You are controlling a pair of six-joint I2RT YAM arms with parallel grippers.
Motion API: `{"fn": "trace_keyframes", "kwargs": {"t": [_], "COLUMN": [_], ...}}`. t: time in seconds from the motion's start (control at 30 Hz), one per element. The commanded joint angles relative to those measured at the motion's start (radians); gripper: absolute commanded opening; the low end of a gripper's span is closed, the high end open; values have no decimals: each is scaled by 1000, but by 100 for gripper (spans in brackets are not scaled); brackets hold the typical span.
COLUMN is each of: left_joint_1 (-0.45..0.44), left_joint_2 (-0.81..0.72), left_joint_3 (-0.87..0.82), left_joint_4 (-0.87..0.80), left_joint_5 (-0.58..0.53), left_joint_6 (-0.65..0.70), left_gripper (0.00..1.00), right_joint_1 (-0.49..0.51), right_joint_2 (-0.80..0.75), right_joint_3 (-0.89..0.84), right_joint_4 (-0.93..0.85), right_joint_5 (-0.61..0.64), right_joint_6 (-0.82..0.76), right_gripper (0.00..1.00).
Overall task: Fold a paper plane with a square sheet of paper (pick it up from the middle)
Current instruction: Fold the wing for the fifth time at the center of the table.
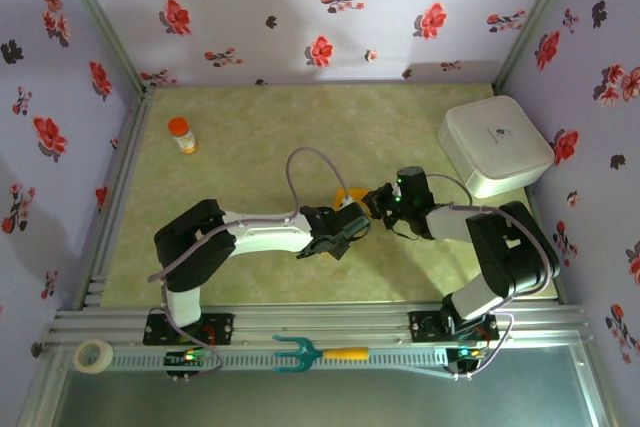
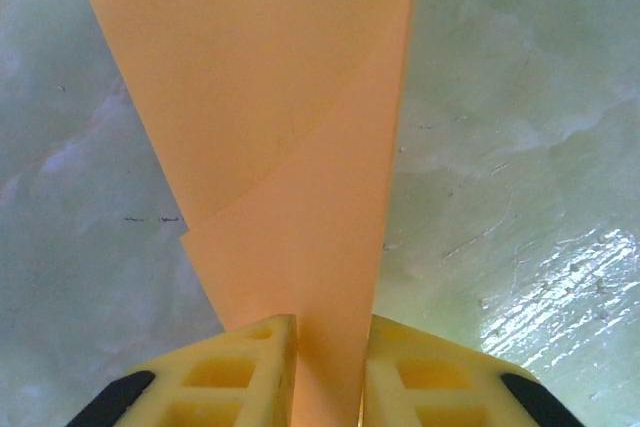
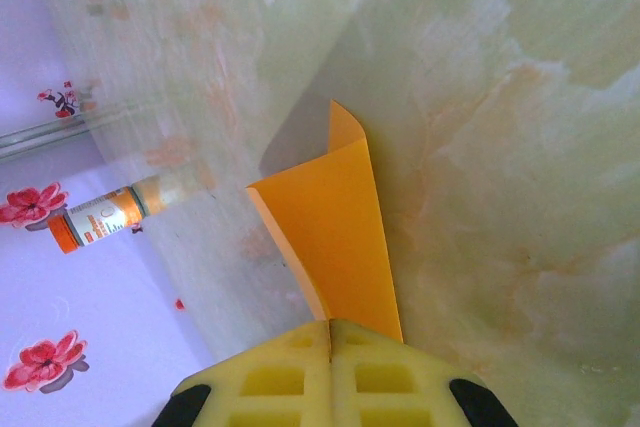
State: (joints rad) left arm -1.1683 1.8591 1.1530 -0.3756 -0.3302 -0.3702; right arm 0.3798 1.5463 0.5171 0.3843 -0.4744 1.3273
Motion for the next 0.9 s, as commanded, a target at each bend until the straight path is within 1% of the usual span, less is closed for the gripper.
{"fn": "trace_keyframes", "kwargs": {"t": [0.0, 0.1, 0.2, 0.27, 0.33, 0.43, 0.57, 0.87], "left_joint_1": [-10, -8, -8, -7, -5, 11, 34, 79], "left_joint_2": [4, 3, -3, -6, -11, -24, -36, -57], "left_joint_3": [9, 8, -1, -6, -11, -34, -54, -99], "left_joint_4": [-4, 1, 17, 23, 32, 66, 95, 164], "left_joint_5": [-8, -8, -7, -8, -4, 38, 98, 211], "left_joint_6": [-4, -6, -13, -19, -30, -43, -53, -78], "left_gripper": [20, 17, 15, 15, 15, 16, 17, 17], "right_joint_1": [-3, -9, -24, -37, -45, -58, -71, -74], "right_joint_2": [-21, -36, -76, -120, -175, -254, -332, -345], "right_joint_3": [1, 3, 20, 42, 72, 107, 101, 67], "right_joint_4": [4, -11, -98, -202, -339, -506, -581, -558], "right_joint_5": [-3, -4, 7, 31, 75, 157, 202, 188], "right_joint_6": [-23, -41, -98, -164, -239, -332, -365, -346], "right_gripper": [6, 11, 25, 32, 37, 42, 45, 46]}}
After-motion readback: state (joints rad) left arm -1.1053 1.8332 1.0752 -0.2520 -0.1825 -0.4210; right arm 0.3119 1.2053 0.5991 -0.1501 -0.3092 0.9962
